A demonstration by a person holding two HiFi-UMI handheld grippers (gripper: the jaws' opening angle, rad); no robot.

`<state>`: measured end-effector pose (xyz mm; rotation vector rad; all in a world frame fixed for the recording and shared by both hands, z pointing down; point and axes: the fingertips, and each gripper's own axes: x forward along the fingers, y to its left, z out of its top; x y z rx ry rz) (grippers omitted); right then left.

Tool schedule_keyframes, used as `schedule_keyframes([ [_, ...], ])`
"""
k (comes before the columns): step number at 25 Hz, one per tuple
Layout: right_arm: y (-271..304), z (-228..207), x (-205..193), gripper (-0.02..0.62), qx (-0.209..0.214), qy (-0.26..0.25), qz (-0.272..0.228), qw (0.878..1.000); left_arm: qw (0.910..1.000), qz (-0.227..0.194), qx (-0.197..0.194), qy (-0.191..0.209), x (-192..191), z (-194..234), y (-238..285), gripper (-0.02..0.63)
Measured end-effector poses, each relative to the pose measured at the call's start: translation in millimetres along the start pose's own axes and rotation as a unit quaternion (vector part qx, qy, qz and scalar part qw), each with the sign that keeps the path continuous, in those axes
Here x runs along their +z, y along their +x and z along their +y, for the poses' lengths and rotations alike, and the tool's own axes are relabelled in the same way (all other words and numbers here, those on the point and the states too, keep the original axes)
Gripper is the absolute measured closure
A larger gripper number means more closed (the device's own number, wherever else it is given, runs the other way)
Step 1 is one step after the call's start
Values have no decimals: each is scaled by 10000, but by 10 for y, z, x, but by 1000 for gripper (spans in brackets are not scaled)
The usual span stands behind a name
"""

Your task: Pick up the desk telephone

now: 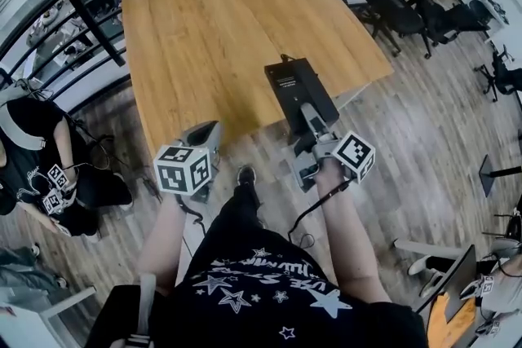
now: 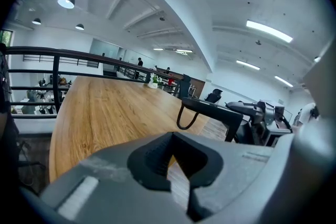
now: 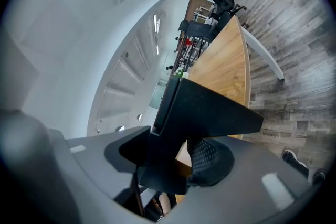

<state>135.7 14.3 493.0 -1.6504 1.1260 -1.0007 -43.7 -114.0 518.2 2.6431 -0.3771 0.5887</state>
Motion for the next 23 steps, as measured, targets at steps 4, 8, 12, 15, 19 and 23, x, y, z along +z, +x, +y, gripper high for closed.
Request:
schedule_keyframes([
  [4, -231, 87, -123, 373, 36, -73, -14, 10000, 10000, -34, -17, 27, -59, -98, -230, 606],
  [8, -534, 112, -217, 373, 114, -75, -27, 9999, 10000, -35, -44, 49, -197, -294, -446, 606],
  [12, -740, 99, -325, 373, 152, -82, 15, 9998, 10000, 26, -53, 42, -356, -371, -572, 606],
  [15, -816, 110, -326, 373, 160, -86, 25, 9998, 9999, 37, -51, 81, -352, -417, -619, 606],
  [19, -876, 124, -313, 374, 128, -55, 19, 9999, 9999, 67, -40, 92, -325, -470, -645, 606],
  [23, -865, 101, -333, 373, 26, -28, 23, 10000, 9999, 34, -37, 162, -278, -457, -621, 606],
])
